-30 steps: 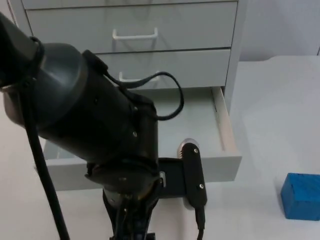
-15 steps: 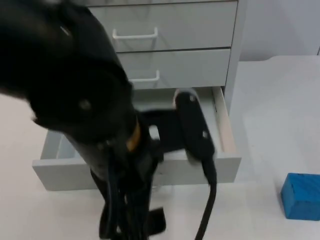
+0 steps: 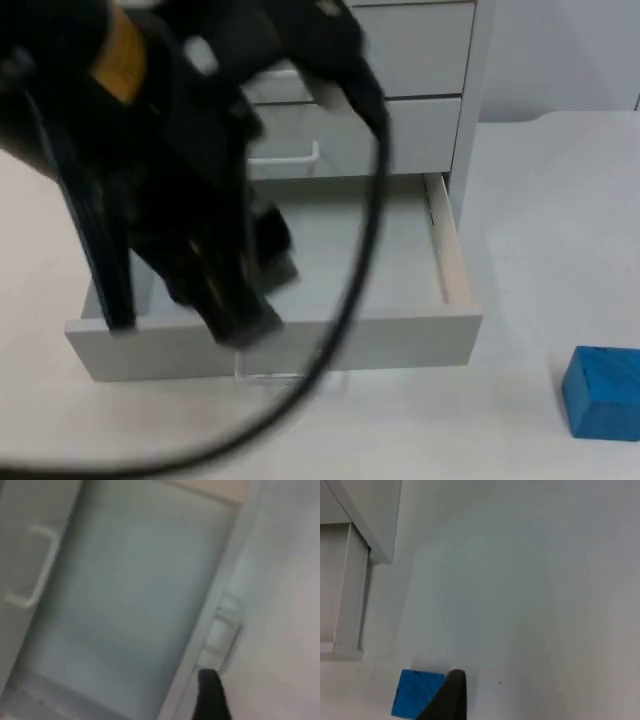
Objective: Open the drawer with the left hand, place the block into the drawer with the right hand, then close the drawer with the left hand.
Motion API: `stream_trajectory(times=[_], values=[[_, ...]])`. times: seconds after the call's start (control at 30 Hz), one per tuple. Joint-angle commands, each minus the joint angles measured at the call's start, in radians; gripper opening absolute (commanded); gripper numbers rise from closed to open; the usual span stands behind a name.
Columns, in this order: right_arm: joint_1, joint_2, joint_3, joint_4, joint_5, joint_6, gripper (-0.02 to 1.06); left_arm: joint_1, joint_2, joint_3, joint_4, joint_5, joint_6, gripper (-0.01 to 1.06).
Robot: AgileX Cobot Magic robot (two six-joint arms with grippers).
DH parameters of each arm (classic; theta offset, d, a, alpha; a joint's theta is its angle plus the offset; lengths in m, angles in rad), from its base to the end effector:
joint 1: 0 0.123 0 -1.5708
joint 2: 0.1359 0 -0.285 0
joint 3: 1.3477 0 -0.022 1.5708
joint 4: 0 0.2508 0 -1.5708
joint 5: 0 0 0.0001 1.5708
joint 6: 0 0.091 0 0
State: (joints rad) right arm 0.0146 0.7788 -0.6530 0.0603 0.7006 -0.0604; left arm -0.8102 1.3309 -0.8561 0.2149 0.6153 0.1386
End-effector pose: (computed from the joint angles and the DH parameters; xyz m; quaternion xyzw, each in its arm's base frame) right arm 0.1447 0.0057 0.2999 -0.0211 0.9142 0.0178 0.4042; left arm 0.1875 -0.1808 0.2564 0.4953 0.8185 -0.0125 0.2906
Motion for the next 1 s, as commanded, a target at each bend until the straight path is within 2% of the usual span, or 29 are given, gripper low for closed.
stream_trajectory(times=[0.0,0.1,0.13,0.17,0.27,0.3,0.43,0.53,0.6,0.7,0.77,0.83,0.87,0.97], values=[[-0.006,-0.004,0.004,0.010,-0.005,-0.005,1.05,0.059,-0.029,0.003,-0.036,0.014,-0.016,0.51],[-0.006,-0.004,0.004,0.021,-0.005,-0.005,1.05,0.228,-0.084,0.003,-0.113,0.026,-0.016,0.42],[-0.006,-0.004,0.004,0.021,-0.005,-0.005,1.05,0.228,-0.084,0.003,-0.113,0.026,-0.016,0.42],[-0.006,-0.004,0.004,0.021,-0.005,-0.005,1.05,0.292,-0.107,0.003,-0.151,0.026,-0.016,0.41],[-0.006,-0.004,0.004,0.021,-0.005,-0.005,1.05,0.508,-0.192,0.003,-0.280,0.040,-0.016,0.42],[-0.006,-0.004,0.004,0.021,-0.005,-0.005,1.05,0.508,-0.192,0.003,-0.280,0.040,-0.016,0.42],[-0.006,-0.004,0.004,0.021,-0.005,-0.005,1.05,0.718,-0.280,0.013,-0.320,0.084,-0.016,0.42],[-0.006,-0.004,0.004,0.021,-0.005,-0.005,1.05,0.790,-0.320,0.028,-0.320,0.093,-0.016,0.42],[-0.006,-0.004,0.004,0.023,-0.005,-0.005,1.05,0.834,-0.354,0.057,-0.330,0.065,-0.016,0.42],[-0.006,-0.004,0.004,0.023,-0.005,-0.005,1.05,0.846,-0.384,0.096,-0.330,0.035,-0.016,0.42],[-0.006,-0.004,0.004,0.023,-0.005,-0.003,1.05,0.846,-0.398,0.112,-0.333,0.030,-0.016,0.53],[-0.006,-0.004,0.004,0.034,0.006,-0.002,1.05,0.846,-0.403,0.114,-0.334,0.050,-0.016,0.72],[-0.006,-0.004,0.004,0.034,0.006,-0.002,1.05,0.846,-0.403,0.114,-0.334,0.050,-0.016,0.72],[-0.001,-0.004,0.004,0.058,0.033,-0.027,1.05,0.846,-0.403,0.114,-0.346,0.052,-0.012,0.96]])
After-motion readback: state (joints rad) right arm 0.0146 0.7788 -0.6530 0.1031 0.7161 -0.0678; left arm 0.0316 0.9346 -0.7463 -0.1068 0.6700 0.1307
